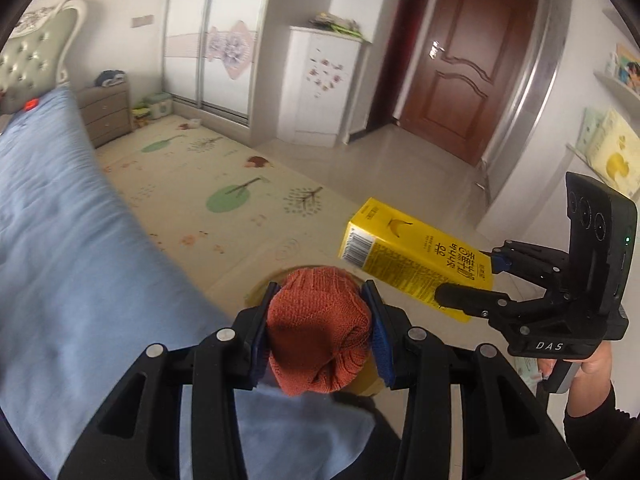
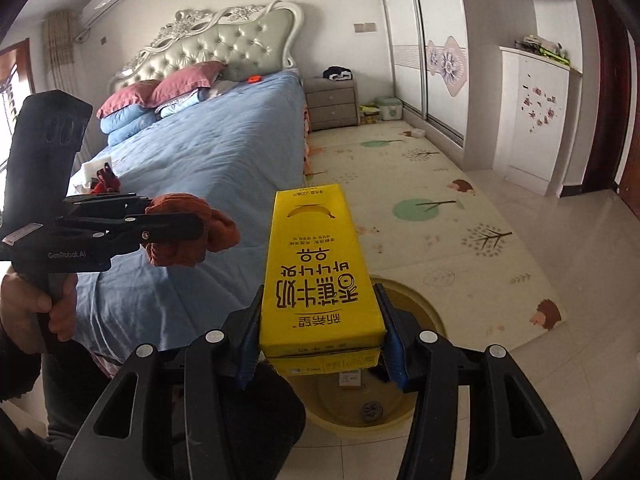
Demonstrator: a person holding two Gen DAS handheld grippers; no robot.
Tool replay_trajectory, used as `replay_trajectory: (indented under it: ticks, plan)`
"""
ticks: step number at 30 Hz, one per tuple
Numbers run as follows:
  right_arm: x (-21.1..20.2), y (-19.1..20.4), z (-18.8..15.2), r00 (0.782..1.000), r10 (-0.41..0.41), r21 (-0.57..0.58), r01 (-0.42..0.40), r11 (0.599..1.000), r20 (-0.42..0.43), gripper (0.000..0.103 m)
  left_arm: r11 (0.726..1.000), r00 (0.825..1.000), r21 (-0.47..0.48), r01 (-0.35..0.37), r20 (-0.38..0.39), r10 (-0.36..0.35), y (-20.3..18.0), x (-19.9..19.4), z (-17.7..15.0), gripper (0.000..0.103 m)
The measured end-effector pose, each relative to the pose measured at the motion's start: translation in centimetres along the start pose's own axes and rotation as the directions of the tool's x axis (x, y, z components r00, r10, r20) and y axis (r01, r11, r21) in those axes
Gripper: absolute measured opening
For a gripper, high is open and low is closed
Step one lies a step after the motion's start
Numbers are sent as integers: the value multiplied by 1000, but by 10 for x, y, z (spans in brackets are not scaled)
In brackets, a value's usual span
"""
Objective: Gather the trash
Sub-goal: 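Carry the sock and yellow carton over the yellow bin and open both grippers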
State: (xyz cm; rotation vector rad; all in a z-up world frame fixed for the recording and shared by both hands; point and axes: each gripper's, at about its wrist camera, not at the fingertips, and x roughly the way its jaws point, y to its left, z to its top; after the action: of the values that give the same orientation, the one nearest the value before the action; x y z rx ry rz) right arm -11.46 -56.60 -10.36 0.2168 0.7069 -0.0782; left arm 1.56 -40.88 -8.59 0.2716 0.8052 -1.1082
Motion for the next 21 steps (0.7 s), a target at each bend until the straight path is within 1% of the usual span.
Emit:
replay_trajectory:
  ticks: [3, 8, 10, 13, 15, 16, 17, 18, 19, 20, 21]
  plan:
    - [2, -20, -8, 1000, -23, 33, 24, 999, -18, 50, 1000, 999, 21, 16, -43, -15, -14, 29, 6, 42]
    - [11, -49, -25, 997, -38, 80, 43, 996, -62, 50, 999, 993, 28, 27, -117, -23, -21, 68, 11, 42]
    - [16, -55, -31, 996, -38, 93, 45, 995, -75, 50, 999, 990, 24, 31, -142, -27, -21, 79, 13, 42]
    - [24, -62, -35, 996, -23, 119, 34, 992, -91, 50, 999, 987, 9, 37, -160, -35, -21, 92, 14, 42]
    - [30, -62, -35, 995, -22, 118, 33, 993, -98, 50, 999, 985, 0, 33, -167, -32, -20, 97, 13, 43]
    - [34, -62, -35, 994, -26, 109, 37, 993, -104, 50, 1000, 985, -10, 30, -172, -31, -17, 102, 14, 46]
    - [38, -61, -35, 994, -36, 98, 47, 994, -106, 50, 1000, 984, -21, 23, -179, -27, -16, 106, 13, 66]
    - [42, -60, -34, 993, -52, 87, 61, 994, -109, 53, 999, 982, -31, 7, -186, -12, -14, 111, 14, 97]
    - [47, -59, -34, 990, -70, 75, 80, 994, -119, 68, 999, 983, -40, -25, -183, 17, -12, 114, 13, 100]
    - [51, -57, -34, 986, -109, 57, 117, 992, -123, 77, 998, 982, -46, -49, -185, 40, -13, 116, 13, 99]
    - [52, -54, -35, 981, -150, 33, 155, 987, -122, 77, 997, 978, -53, -53, -203, 41, -14, 119, 13, 99]
